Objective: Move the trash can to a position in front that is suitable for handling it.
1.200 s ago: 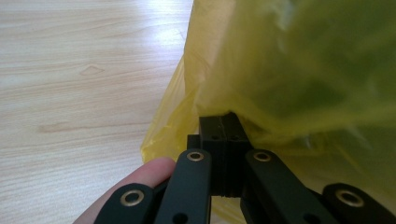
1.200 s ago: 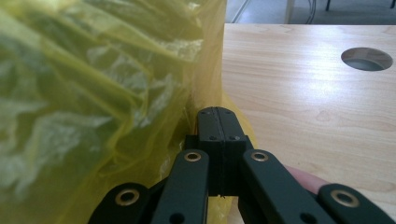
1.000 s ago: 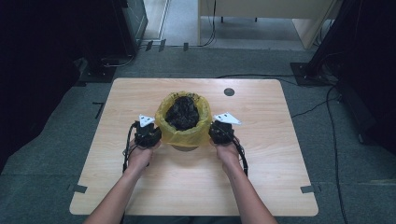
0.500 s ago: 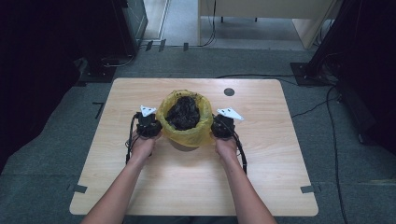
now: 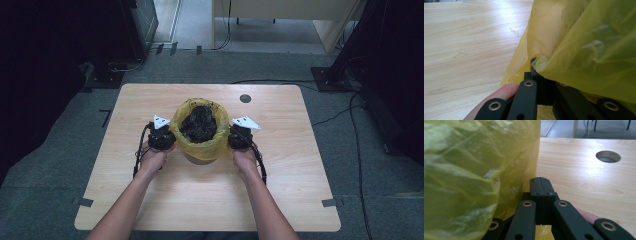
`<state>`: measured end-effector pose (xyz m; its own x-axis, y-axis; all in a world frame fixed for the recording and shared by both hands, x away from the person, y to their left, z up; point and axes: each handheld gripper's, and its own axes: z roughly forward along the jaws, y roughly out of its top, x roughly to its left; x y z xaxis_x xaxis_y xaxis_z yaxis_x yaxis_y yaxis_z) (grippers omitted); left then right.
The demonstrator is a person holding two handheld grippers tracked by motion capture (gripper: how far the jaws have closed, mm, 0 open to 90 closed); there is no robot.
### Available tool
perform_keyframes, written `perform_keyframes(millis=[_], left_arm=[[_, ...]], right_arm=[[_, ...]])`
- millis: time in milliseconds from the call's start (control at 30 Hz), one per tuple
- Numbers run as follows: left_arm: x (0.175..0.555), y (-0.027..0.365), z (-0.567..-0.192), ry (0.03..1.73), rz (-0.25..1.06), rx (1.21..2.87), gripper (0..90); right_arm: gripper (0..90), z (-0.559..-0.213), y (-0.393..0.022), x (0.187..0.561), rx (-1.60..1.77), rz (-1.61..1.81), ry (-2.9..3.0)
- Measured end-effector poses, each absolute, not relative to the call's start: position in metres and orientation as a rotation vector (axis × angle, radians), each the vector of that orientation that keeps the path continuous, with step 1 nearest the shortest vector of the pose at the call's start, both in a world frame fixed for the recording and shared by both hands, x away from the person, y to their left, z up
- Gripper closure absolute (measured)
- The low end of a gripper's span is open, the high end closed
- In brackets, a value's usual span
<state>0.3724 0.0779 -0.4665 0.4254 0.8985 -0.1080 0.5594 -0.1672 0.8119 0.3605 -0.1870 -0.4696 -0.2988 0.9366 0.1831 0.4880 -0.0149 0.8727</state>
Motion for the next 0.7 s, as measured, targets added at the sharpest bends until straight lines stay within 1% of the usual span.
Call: perform_keyframes(millis=[333,433,700], left_arm=[[0.336,0.074,-0.467,1.256,0.531,1.845,90.0],[0.325,0.076,-0.467,1.277,0.496,1.818,90.0],[0.299,0.076,-0.468,1.312,0.510,1.783,90.0]], right_arm=[[90.0,-0.470,-0.195,0.339,1.450,1.306,1.851],[90.0,-0.470,-0.197,0.333,1.431,1.327,1.869],[90.0,-0.468,-0.199,0.319,1.367,1.373,1.915]])
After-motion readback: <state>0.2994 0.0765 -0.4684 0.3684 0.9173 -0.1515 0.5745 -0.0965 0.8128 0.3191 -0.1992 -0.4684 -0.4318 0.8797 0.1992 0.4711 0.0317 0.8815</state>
